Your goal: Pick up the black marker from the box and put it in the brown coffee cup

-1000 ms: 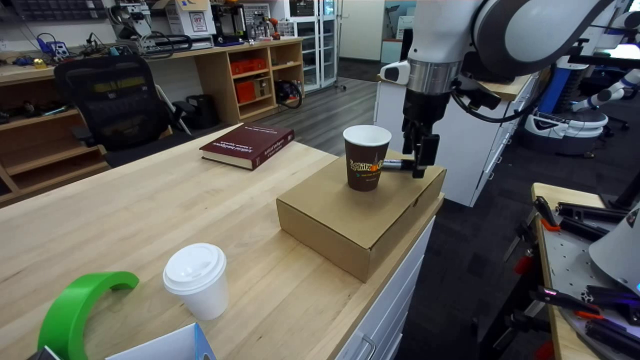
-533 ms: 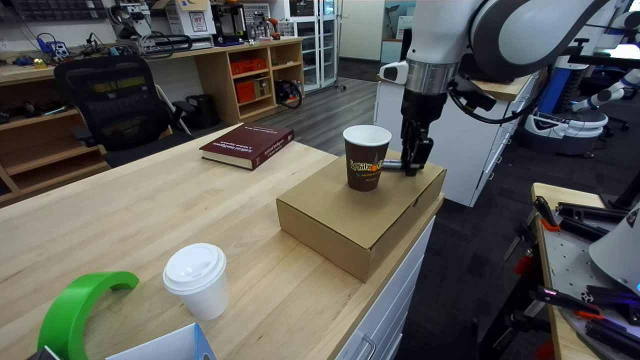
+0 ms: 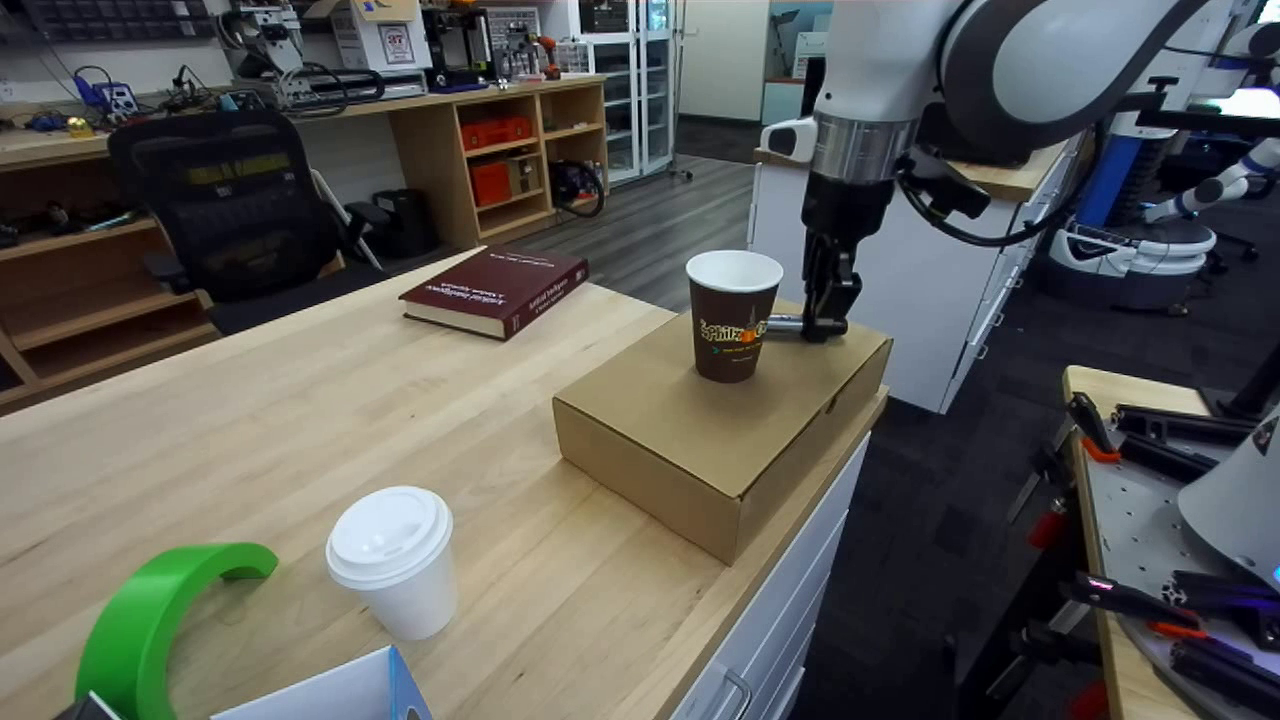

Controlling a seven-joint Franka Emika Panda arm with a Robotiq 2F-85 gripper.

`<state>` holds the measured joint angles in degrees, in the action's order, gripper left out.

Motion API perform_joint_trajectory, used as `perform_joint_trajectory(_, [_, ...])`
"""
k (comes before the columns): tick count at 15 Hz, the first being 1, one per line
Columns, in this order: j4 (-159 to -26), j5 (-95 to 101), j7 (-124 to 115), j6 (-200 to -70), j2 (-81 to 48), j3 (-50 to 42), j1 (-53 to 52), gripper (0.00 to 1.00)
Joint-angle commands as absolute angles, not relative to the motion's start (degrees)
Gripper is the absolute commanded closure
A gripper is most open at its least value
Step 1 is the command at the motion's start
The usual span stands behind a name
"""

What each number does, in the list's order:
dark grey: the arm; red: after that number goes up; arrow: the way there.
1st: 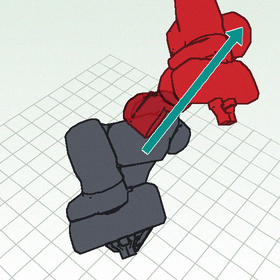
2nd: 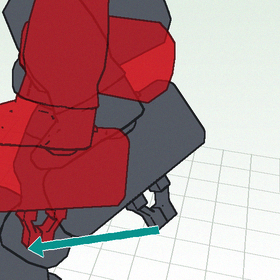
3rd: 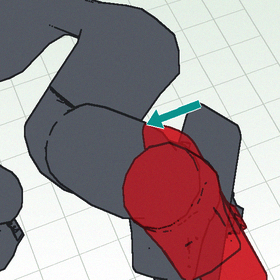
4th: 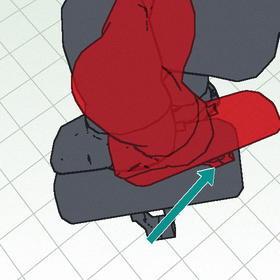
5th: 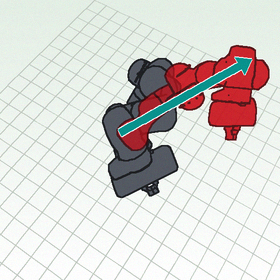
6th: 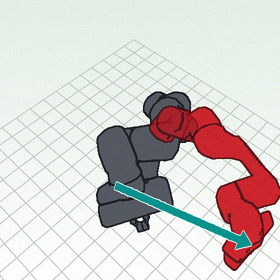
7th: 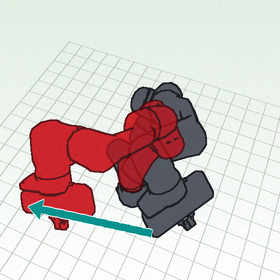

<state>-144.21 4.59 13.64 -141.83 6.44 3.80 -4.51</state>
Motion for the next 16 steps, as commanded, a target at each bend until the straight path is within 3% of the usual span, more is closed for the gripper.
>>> perform_joint_trajectory(1, [-146.42, 6.00, 13.44, -140.38, 12.08, 3.33, -4.10, 0.93])
perform_joint_trajectory(11, [-143.47, 15.20, 12.87, -128.01, 22.17, 3.86, -2.97, 0.93])
perform_joint_trajectory(16, [-136.02, 16.39, 14.33, -116.68, 21.86, 4.54, -3.83, 0.93])
